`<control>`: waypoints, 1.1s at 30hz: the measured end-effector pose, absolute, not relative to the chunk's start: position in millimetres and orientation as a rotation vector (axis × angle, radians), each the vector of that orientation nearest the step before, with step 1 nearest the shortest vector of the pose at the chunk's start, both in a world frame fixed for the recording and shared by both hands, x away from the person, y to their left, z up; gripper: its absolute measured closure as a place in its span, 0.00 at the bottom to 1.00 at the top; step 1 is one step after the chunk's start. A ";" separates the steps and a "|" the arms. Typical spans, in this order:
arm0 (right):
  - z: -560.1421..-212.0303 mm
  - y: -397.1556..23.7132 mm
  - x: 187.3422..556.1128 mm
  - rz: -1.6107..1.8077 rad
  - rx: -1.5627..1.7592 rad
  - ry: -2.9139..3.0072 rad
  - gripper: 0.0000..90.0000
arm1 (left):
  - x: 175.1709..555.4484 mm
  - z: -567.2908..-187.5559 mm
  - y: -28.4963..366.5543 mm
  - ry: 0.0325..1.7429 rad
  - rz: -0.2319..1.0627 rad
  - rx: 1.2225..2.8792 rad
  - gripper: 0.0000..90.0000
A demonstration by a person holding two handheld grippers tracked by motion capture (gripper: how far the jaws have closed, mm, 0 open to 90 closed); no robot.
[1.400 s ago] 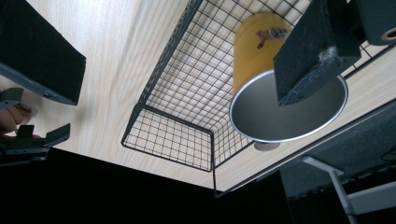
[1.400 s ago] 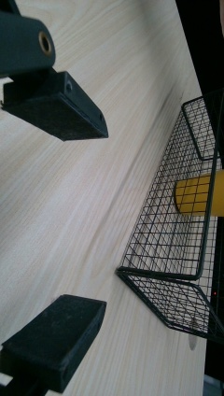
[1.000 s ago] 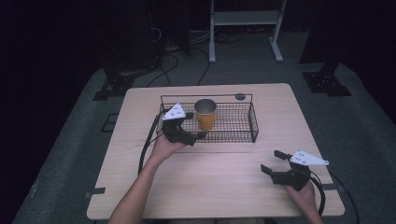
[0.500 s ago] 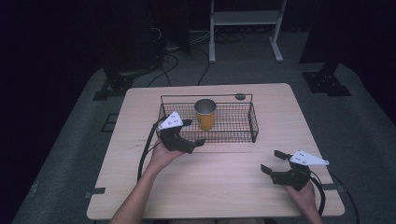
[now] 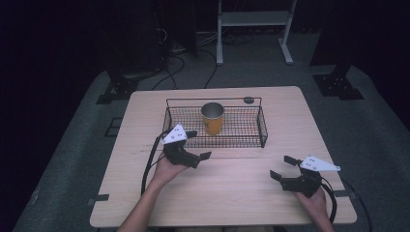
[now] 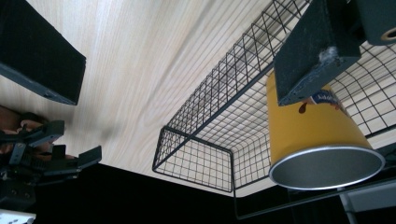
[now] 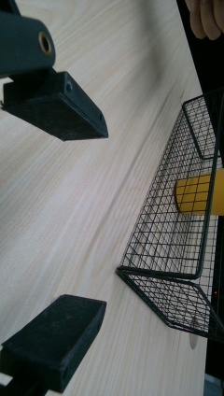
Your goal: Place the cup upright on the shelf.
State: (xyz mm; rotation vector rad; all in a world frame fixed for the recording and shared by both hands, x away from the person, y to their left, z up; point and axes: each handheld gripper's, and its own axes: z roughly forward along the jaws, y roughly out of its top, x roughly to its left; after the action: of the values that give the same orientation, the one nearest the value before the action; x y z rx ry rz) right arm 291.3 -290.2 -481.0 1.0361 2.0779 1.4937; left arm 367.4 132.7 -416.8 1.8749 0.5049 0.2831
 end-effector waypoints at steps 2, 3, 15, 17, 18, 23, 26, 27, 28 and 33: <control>-481.0 -290.1 291.3 1.494 1.036 2.078 0.15 | 365.1 -417.6 133.5 0.505 0.287 1.868 0.02; -481.0 -290.1 291.4 1.494 1.036 2.078 0.15 | 363.6 -418.1 134.0 0.505 0.283 1.861 0.02; -481.0 -290.0 291.2 1.491 1.035 2.079 0.15 | 348.2 -425.0 139.7 0.507 0.288 1.848 0.02; -481.0 -289.9 291.2 1.491 1.033 2.079 0.15 | 345.7 -426.5 141.9 0.512 0.283 1.847 0.02; -481.0 -289.9 291.2 1.491 1.034 2.079 0.15 | 344.4 -427.3 142.7 0.514 0.284 1.842 0.02; -481.0 -289.8 291.2 1.489 1.033 2.080 0.15 | 337.5 -432.6 147.1 0.525 0.278 1.834 0.02; -481.0 -289.8 291.2 1.489 1.034 2.079 0.15 | 334.3 -435.4 148.3 0.530 0.274 1.832 0.02; -481.0 -289.8 291.1 1.488 1.034 2.079 0.15 | 333.3 -436.0 148.9 0.530 0.273 1.835 0.02; -481.0 -289.7 291.2 1.487 1.034 2.079 0.15 | 332.0 -436.6 149.4 0.530 0.275 1.836 0.02; -481.0 -289.7 291.2 1.488 1.034 2.079 0.15 | 327.3 -439.8 151.8 0.535 0.271 1.843 0.02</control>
State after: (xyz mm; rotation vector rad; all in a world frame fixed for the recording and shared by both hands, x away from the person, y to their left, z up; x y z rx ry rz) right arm 291.2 -289.7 -481.0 1.0340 2.0788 1.4876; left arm 327.3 151.8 -439.8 1.8432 0.5350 0.2707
